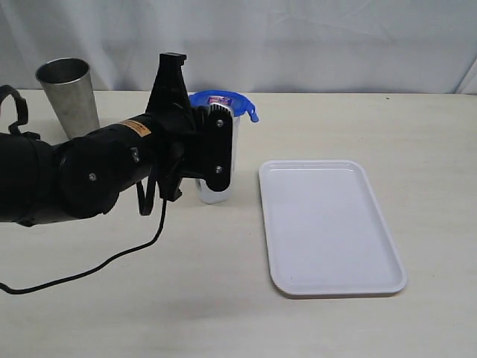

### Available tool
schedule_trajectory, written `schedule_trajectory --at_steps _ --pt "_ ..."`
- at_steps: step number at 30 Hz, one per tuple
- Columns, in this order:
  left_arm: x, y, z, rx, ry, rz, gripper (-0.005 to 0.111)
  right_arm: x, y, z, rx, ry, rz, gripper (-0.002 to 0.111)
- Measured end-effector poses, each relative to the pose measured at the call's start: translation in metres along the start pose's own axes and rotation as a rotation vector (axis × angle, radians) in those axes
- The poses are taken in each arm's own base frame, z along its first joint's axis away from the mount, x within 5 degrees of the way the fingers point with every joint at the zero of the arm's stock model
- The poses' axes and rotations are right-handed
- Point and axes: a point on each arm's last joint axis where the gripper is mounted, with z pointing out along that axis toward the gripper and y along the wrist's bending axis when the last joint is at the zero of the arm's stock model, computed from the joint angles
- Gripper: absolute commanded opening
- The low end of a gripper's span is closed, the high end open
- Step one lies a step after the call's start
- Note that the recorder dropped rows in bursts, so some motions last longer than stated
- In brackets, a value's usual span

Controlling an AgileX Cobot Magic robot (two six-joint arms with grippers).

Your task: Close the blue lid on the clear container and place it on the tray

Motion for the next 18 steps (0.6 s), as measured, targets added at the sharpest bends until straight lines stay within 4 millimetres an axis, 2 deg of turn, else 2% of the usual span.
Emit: schedule_trajectory --at_steps 18 --pt "0.0021 -0.0019 0.0 0.022 0.022 0.017 0.0 0.0002 0.0 0.0 0.0 0.002 0.0 0.005"
